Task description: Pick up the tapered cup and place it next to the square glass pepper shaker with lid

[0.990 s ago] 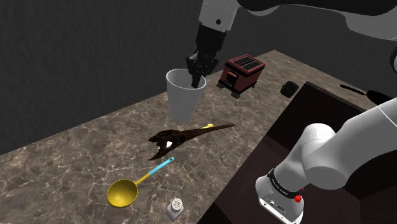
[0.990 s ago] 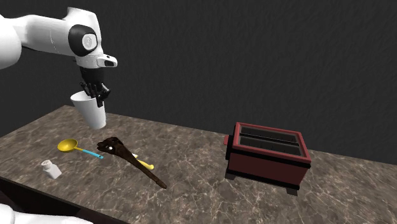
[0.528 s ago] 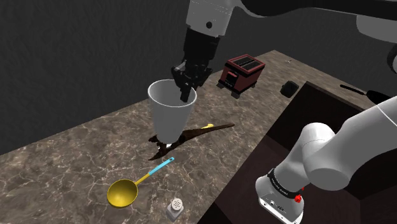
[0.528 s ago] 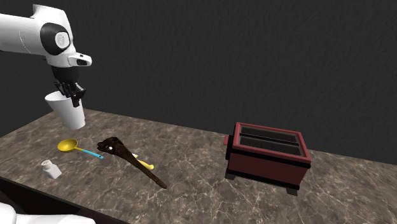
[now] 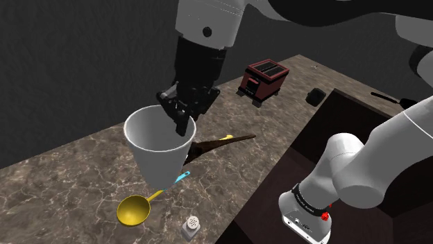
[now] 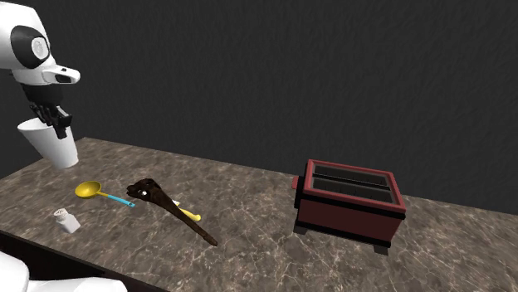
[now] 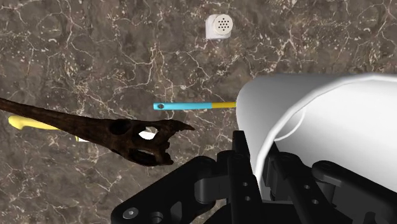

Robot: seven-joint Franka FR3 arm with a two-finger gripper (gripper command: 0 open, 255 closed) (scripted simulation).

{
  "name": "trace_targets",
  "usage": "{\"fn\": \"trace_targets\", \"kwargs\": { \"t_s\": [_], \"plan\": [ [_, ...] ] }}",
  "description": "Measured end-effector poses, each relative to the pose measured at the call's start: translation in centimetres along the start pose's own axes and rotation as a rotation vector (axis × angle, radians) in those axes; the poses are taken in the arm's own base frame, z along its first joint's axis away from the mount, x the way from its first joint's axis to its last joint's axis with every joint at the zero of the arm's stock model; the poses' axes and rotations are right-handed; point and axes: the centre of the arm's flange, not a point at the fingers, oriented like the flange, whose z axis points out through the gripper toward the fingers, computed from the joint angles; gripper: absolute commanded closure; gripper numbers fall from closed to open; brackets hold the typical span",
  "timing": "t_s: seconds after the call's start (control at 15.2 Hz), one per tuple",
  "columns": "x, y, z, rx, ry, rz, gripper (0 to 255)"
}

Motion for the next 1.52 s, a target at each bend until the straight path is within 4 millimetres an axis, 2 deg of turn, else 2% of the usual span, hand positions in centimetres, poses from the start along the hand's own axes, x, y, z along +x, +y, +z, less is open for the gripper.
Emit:
{"fn": "trace_targets", "kwargs": {
  "t_s": [0.53,0.59,0.99,1.52],
  "plan": [
    [-4.5,-9.4,1.0,0.000,0.000,0.000,255],
    [-4.8,-10.1,1.4,0.000,0.000,0.001,255],
    [-5.1,-10.3,4.4,0.000,0.000,0.002,255],
    [-4.8,-9.5,8.5,0.000,0.000,0.003,255]
  ]
}}
